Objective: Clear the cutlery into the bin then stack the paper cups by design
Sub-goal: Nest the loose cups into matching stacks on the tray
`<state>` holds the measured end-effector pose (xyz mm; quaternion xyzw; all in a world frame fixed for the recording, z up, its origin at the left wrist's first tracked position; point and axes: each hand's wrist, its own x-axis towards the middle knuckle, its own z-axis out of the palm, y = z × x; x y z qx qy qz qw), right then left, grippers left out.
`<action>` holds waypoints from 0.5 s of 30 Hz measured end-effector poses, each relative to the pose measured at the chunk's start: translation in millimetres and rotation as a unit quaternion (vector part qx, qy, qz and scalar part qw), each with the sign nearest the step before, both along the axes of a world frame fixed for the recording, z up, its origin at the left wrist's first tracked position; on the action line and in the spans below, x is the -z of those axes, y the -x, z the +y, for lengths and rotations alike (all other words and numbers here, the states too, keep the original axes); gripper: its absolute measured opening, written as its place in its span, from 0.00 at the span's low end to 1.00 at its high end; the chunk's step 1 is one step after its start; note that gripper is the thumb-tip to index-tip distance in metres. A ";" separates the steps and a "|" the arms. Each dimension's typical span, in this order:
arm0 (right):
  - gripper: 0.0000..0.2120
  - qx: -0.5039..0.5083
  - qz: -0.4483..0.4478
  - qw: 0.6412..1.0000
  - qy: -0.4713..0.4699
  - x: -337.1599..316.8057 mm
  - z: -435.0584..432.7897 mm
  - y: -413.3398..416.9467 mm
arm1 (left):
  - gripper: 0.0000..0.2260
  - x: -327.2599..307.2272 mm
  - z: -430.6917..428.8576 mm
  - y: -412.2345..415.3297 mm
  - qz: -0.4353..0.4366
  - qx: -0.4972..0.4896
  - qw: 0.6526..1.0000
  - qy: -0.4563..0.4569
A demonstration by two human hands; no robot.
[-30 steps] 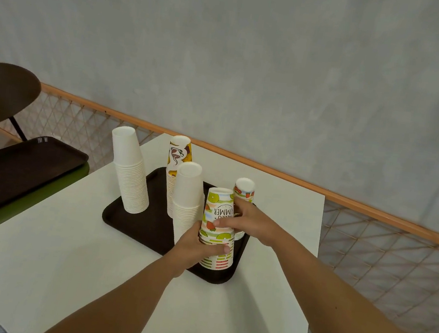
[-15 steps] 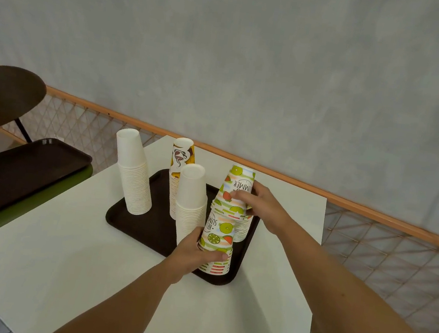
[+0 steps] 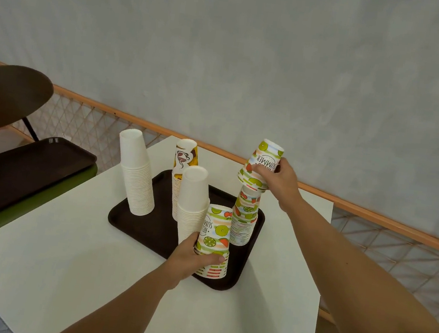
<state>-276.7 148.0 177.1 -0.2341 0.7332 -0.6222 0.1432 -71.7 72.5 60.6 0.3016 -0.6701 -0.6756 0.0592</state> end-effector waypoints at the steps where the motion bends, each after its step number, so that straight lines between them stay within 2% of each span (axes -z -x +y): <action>1: 0.25 0.007 0.017 1.000 -0.010 3.3 -1.3 1.0 | 0.26 -0.4 -0.3 0.7 0.002 -0.002 1.000 -0.002; 7: 0.26 0.012 0.077 0.995 -0.067 30.0 -5.4 -0.6 | 0.26 -3.9 -2.0 3.9 0.006 -0.004 1.000 -0.007; 11: 0.29 -0.001 0.082 0.989 -0.121 45.8 -5.7 1.7 | 0.25 -6.5 -2.4 5.1 0.011 -0.005 1.000 -0.010; 15: 0.37 -0.012 0.080 0.983 -0.168 49.2 -0.9 4.1 | 0.25 -8.3 -0.6 6.3 0.020 -0.001 1.000 -0.015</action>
